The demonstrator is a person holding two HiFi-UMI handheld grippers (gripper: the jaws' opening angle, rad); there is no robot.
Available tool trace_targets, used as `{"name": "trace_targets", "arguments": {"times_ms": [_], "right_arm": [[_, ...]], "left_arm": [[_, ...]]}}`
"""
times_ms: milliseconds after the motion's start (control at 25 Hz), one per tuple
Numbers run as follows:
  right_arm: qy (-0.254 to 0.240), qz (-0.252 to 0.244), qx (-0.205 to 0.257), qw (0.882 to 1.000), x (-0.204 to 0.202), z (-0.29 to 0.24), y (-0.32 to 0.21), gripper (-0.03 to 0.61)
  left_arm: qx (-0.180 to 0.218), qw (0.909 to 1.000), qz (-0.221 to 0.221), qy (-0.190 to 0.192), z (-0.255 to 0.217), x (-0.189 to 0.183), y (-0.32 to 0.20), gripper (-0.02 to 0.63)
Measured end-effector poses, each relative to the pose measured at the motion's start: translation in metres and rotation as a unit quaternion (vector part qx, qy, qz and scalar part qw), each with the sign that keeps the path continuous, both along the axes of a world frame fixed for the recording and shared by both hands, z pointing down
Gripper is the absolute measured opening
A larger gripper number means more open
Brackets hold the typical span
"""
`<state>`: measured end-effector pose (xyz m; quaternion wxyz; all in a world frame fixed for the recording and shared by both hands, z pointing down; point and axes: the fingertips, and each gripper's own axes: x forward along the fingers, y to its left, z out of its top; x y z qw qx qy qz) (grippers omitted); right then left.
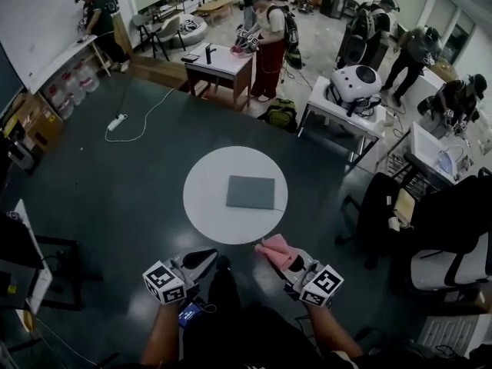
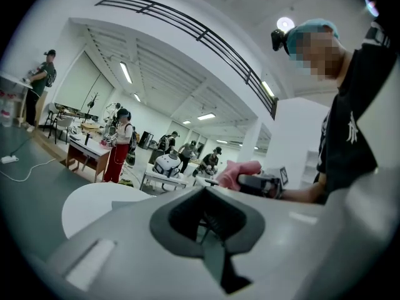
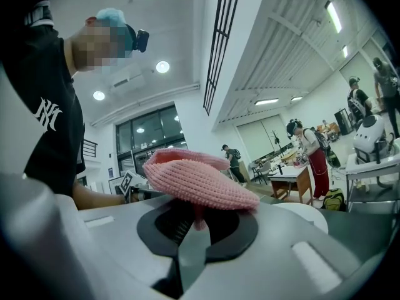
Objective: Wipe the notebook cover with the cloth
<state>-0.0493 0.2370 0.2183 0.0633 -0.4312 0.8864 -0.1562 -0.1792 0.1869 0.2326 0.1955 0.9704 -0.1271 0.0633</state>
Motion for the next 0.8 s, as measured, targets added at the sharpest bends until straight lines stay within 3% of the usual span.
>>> {"name": "trace_targets", "arguments": {"times_ms": [400,800], "right_arm": [[0.022,0.050,-0.021,0.998,0.011,-0.023,-0.148,0.035],[0.025,0.067,-0.043,0.997,0.021,-0.003,-0.246,0.035]], "left_arm": [[-0.026,0.9974,0.067,-0.001,0.002,0.028,-0.160,0.003],[-0.045,0.9922,0.116,-0.014,0.031,0.064,-0.253,0.003]]}}
